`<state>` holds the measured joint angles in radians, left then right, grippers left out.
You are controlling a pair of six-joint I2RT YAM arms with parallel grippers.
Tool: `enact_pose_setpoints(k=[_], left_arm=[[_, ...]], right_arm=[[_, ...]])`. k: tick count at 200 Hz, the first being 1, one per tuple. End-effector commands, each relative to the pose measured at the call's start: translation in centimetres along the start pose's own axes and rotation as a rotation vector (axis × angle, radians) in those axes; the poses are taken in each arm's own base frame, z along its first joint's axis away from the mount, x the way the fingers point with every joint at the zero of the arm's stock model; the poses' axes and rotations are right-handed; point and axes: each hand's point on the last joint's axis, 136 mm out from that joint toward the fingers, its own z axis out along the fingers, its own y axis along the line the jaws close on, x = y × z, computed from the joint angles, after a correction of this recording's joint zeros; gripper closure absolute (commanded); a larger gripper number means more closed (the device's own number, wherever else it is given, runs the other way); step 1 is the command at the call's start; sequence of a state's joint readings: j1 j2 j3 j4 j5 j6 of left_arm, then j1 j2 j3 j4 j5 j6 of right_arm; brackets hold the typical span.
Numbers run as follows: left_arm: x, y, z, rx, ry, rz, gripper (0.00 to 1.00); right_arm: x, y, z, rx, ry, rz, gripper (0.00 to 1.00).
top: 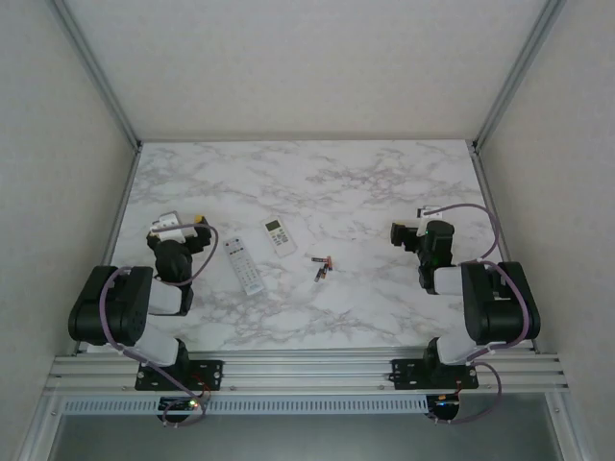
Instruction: Load the batteries into the remote control
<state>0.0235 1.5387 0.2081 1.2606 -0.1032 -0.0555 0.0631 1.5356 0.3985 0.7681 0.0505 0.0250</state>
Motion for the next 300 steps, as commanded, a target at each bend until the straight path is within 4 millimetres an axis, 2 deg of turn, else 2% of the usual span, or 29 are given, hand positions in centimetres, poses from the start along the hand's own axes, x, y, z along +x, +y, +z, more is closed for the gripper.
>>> enact_pose_setpoints(k=[1, 107, 124, 127, 140, 153, 169, 184, 193, 214, 225, 241, 253, 270, 284, 300], left_arm=[[-1.5, -0.1, 0.2, 0.010, -0.052, -0.014, 0.01], [-1.5, 0.0, 0.3, 0.024, -0.046, -0.026, 0.01], [-1.6, 0.0, 0.2, 0.025, -0.052, -0.027, 0.00], [-1.7, 0.1, 0.2, 0.020, -0.055, -0.030, 0.01], [-2.7, 1.3, 0.3, -0.060, -0.061, -0.058, 0.01], [-4.2, 1.9, 0.3, -0.120, -0.061, -0.069, 0.01], [-6.8, 0.9, 0.0, -0.110, -0.057, -0.088, 0.00], [-9.5, 0.5, 0.1, -0.171, -0.014, -0.207, 0.01], [-10.6, 0.0, 0.0, -0.222, 0.038, -0.284, 0.01], [-12.2, -4.5, -0.1, -0.178, 0.196, -0.380, 0.00], [-12.1, -7.7, -0.1, -0.133, 0.296, -0.429, 0.01], [-10.9, -13.4, -0.3, -0.052, 0.450, -0.443, 0.00], [-9.3, -17.6, -0.5, -0.007, 0.559, -0.402, 0.01], [-6.1, -21.7, -0.8, -0.023, 0.722, -0.348, 0.00], [-3.2, -23.7, -0.8, -0.076, 0.842, -0.293, 0.01], [0.3, -24.7, -1.0, -0.137, 0.933, -0.232, 0.02]], right_arm=[[-1.0, 0.0, 0.1, -0.001, -0.035, -0.012, 0.01], [-1.1, 0.1, 0.1, -0.008, -0.028, -0.007, 0.01], [-1.1, -0.6, -0.1, 0.028, -0.008, 0.009, 0.01], [-2.7, -0.7, -0.2, 0.036, -0.029, 0.014, 0.01], [-4.5, -1.2, -1.4, 0.065, -0.012, 0.037, 0.01], [-6.5, -0.6, -3.4, 0.041, 0.001, 0.051, 0.01], [-9.3, -0.3, -6.2, 0.039, 0.058, 0.156, 0.01], [-10.3, 0.5, -9.0, 0.035, 0.194, 0.301, 0.01], [-10.5, 1.7, -10.5, 0.005, 0.288, 0.364, 0.01], [-10.2, 5.5, -13.0, -0.095, 0.481, 0.384, 0.01], [-10.2, 7.7, -13.9, -0.171, 0.555, 0.392, 0.01], [-10.0, 10.7, -14.9, -0.264, 0.669, 0.410, 0.01], [-9.5, 12.5, -15.4, -0.307, 0.763, 0.405, 0.01], [-8.4, 14.5, -16.1, -0.330, 0.863, 0.365, 0.01], [-7.5, 15.3, -16.3, -0.328, 0.898, 0.326, 0.01], [-6.3, 15.3, -16.3, -0.298, 0.921, 0.315, 0.01]])
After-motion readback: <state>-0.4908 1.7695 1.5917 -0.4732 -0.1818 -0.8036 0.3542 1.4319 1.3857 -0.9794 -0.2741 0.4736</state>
